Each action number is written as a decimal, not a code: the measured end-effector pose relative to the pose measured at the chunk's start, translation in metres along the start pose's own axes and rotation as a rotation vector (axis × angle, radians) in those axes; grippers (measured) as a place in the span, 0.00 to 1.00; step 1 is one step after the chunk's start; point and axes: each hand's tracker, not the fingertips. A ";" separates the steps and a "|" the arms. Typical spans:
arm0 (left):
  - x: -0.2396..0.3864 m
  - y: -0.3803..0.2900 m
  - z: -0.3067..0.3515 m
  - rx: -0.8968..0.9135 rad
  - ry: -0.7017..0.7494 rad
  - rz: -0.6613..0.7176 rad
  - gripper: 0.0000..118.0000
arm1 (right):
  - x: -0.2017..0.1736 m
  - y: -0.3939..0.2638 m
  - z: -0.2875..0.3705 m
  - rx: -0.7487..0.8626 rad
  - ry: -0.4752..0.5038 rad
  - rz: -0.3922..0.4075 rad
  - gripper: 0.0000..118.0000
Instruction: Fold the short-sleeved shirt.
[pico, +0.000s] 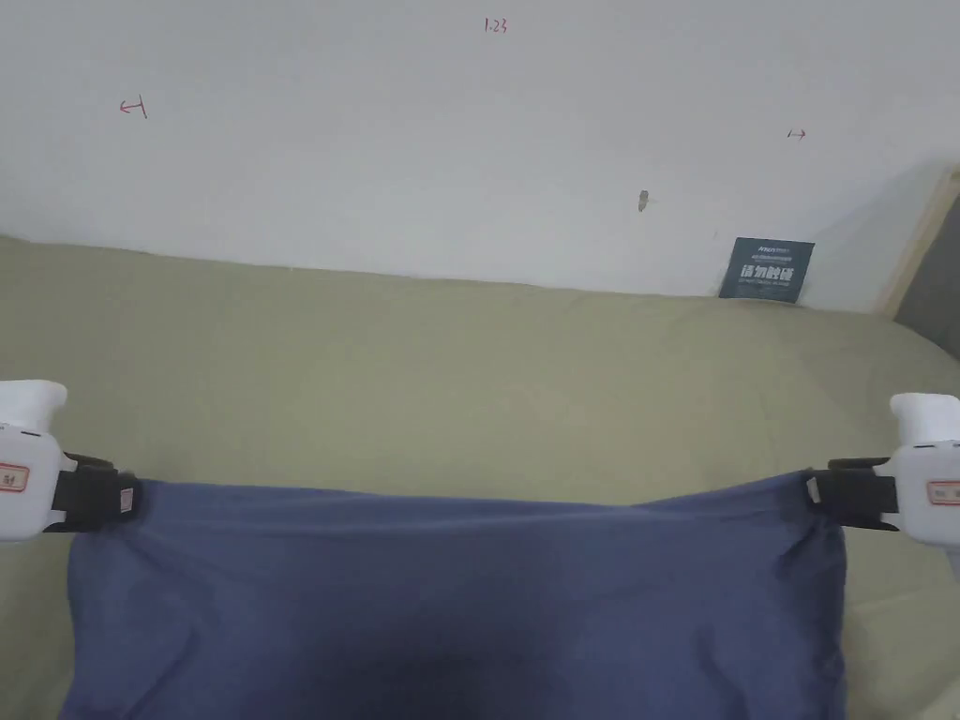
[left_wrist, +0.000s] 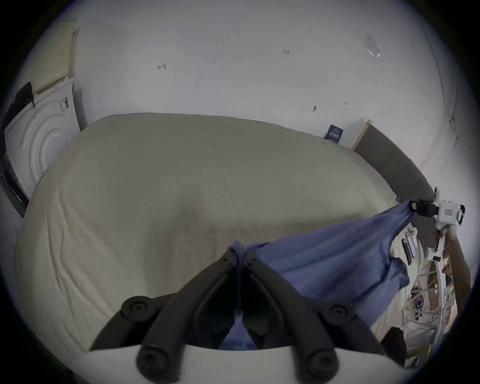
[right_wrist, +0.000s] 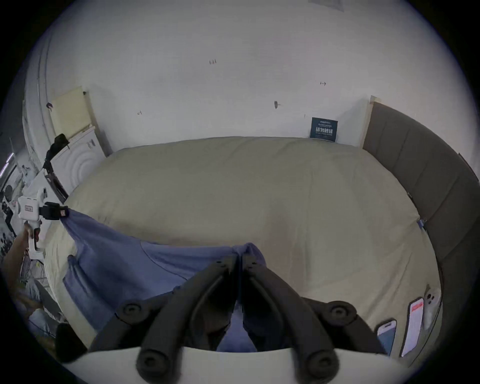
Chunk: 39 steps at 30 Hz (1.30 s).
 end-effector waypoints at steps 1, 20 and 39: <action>-0.001 -0.006 0.010 -0.001 -0.015 -0.004 0.03 | -0.002 -0.006 0.013 0.008 -0.005 0.006 0.06; -0.014 -0.206 0.061 -0.154 -0.044 0.114 0.03 | 0.011 -0.218 0.096 -0.136 -0.016 -0.187 0.06; -0.012 -0.188 0.107 -0.010 -0.053 0.258 0.92 | -0.015 -0.199 0.113 -0.128 -0.124 -0.124 0.86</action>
